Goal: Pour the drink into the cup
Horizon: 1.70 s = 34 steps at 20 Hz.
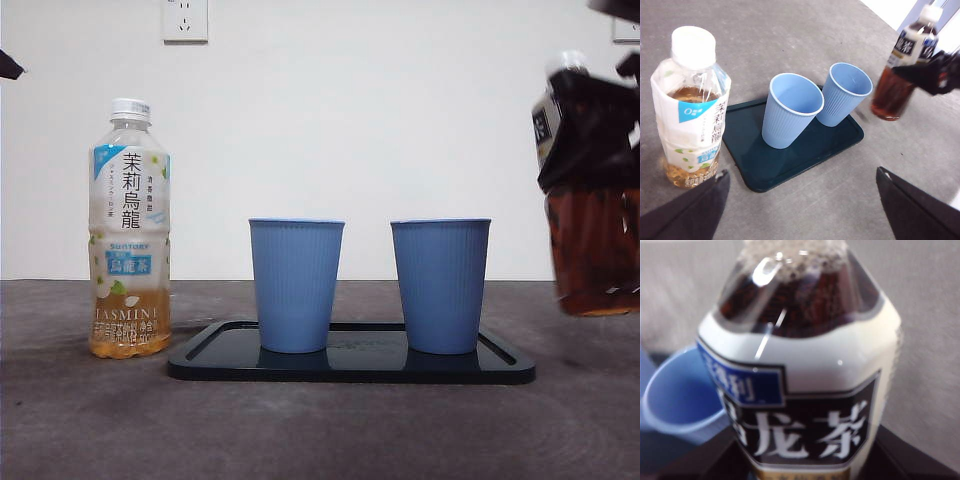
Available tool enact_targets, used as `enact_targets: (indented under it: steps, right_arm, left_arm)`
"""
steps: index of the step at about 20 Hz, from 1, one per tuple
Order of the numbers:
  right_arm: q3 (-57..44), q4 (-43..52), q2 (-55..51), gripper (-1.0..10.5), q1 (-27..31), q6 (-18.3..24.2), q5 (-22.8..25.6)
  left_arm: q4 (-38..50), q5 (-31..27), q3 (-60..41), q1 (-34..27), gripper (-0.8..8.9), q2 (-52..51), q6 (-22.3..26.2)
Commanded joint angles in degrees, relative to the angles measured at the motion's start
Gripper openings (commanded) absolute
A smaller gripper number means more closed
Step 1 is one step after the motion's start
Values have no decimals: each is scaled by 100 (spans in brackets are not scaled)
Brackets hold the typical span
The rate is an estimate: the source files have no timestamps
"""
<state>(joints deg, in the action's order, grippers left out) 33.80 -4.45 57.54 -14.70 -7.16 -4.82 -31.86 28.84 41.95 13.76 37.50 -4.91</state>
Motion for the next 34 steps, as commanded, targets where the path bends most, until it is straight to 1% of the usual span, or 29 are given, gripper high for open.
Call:
enact_targets:
  steps: [1, 3, 8, 12, 15, 19, 23, 26, 31, 34]
  right_arm:
    - [809, -1451, 11, 212, -225, 496, 236]
    - [1191, -2153, 46, 212, -413, 662, 417]
    - [1974, -3453, 442, 212, -922, 931, 935]
    - [2638, -4332, 1130, 212, -1285, 1290, 1762]
    - [3060, -4804, 1663, 212, -1504, 1624, 2417]
    - [3451, -5200, 2201, 212, -1740, 2031, 3215]
    - [3648, -5399, 2601, 212, -1996, 2304, 3722]
    - [3652, -5451, 2820, 212, -2175, 2479, 4201]
    - [3652, -5558, 2938, 212, -2382, 2662, 4863]
    - [3652, -5624, 2938, 212, -2463, 2918, 5241]
  left_arm:
    - [55, 9, 50, 20, 468, 31, 127]
    - [55, 9, 50, 20, 468, 31, 131]
    - [57, 9, 50, 20, 468, 31, 179]
    - [63, 9, 50, 20, 468, 31, 251]
    - [66, 11, 50, 20, 468, 31, 249]
    - [61, 11, 50, 20, 468, 31, 225]
    - [66, 11, 50, 20, 468, 31, 205]
    - [68, 11, 50, 20, 468, 31, 164]
    - [72, 11, 50, 20, 468, 31, 138]
    - [79, 11, 50, 28, 468, 31, 122]
